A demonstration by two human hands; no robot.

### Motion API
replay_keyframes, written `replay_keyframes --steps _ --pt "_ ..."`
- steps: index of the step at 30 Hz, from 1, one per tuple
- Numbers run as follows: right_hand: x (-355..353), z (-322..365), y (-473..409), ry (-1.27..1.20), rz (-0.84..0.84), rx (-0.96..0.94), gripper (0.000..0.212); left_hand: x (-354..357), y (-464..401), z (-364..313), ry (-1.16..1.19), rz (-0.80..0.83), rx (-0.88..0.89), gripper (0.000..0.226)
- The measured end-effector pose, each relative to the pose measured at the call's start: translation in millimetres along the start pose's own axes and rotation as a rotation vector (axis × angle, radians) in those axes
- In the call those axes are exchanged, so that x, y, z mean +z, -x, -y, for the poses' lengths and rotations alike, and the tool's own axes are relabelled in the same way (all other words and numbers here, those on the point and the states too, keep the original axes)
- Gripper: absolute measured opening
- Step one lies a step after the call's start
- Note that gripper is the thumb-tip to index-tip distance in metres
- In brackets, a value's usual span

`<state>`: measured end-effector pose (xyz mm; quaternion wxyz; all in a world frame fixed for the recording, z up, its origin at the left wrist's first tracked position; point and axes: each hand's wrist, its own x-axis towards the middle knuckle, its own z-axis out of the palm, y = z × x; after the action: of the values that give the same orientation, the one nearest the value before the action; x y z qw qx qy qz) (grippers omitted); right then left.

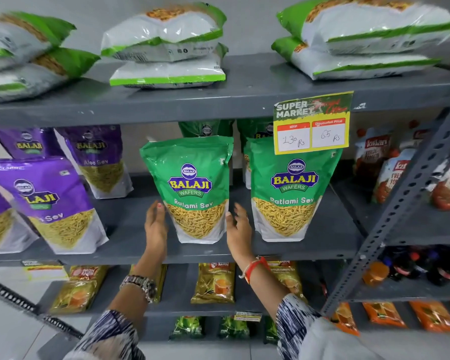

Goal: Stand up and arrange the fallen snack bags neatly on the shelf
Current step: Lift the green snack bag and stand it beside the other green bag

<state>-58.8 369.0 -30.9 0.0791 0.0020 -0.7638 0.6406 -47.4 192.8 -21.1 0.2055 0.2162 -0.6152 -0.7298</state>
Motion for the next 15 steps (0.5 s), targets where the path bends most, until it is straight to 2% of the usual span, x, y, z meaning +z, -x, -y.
replay_keyframes --steps 4,15 --pt "3.0 3.8 -2.8 0.006 -0.081 -0.020 0.022 2.4 4.6 -0.5 0.002 0.089 -0.015 0.036" --pt "2.9 -5.5 -6.5 -0.043 -0.185 0.059 0.016 7.3 11.4 3.4 0.009 0.132 0.005 0.034"
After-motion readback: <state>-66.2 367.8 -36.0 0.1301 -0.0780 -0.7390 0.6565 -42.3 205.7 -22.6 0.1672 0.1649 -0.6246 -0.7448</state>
